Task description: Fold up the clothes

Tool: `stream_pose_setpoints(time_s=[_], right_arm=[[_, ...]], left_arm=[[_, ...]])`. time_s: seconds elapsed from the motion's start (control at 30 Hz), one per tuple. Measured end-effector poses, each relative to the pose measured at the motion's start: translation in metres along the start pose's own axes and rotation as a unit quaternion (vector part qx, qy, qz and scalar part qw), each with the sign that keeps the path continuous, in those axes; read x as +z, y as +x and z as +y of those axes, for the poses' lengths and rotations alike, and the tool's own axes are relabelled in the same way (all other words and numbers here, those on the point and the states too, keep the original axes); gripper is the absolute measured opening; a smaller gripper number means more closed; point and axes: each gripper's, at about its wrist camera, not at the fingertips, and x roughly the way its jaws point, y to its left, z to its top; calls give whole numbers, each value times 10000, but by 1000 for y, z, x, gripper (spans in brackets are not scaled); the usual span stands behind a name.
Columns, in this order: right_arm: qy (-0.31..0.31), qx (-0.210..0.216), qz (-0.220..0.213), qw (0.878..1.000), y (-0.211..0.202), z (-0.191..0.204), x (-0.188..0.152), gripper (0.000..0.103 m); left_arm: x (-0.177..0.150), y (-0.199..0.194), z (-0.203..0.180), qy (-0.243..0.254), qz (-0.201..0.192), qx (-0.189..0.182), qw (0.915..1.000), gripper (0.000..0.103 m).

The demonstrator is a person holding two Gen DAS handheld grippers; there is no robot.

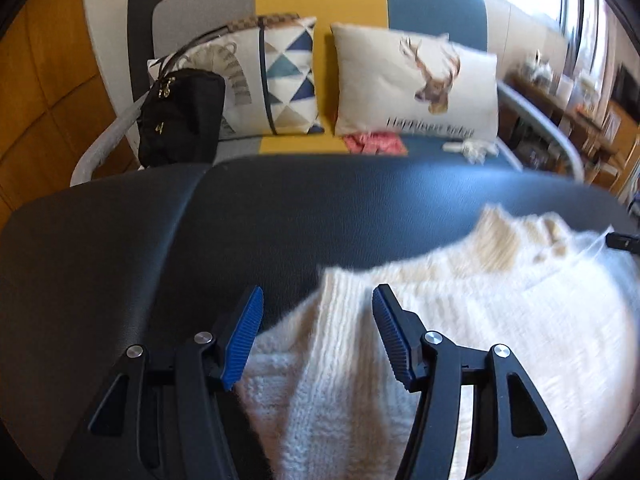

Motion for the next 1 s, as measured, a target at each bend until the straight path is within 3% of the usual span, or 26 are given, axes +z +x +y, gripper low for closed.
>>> stream_pose_setpoints(time_s=[0.1,0.17,0.27,0.33,0.43,0.57,0.63,0.7,0.83,1.0], right_arm=[[-239,424,-68,9988,5,36,3,38],[-520,424,6,9977,20,63,3,38],[-800,-48,316,9963,53,86,0,38],[-976,-256,137,9948,57,94,-1,40],[-815,-55,21,9967,43,91,2,40],[-781,-301,-118,9964,38,81,2,40],[-826,-327,-58,9960,46,78,2,40],[-943,-338,-45,9950,54,76,3,41],[-586,-442,-47,9973,48,66,2,42],[-720,-231,-162,9970,31,70,-3,42]], left_arm=[[12,-1,-10,36,-94,-187,9998,60],[20,5,-22,199,-97,-248,9994,60],[27,20,-49,658,67,-239,9975,60],[30,35,-67,967,293,-29,9949,60],[34,39,-83,1089,282,-193,9935,60],[41,42,-102,1281,177,-416,9907,60],[43,54,-110,1344,354,-538,9888,60],[43,71,-109,1256,653,-512,9886,61],[48,81,-84,542,764,-562,9940,70],[45,59,-66,202,442,-737,9961,70]])
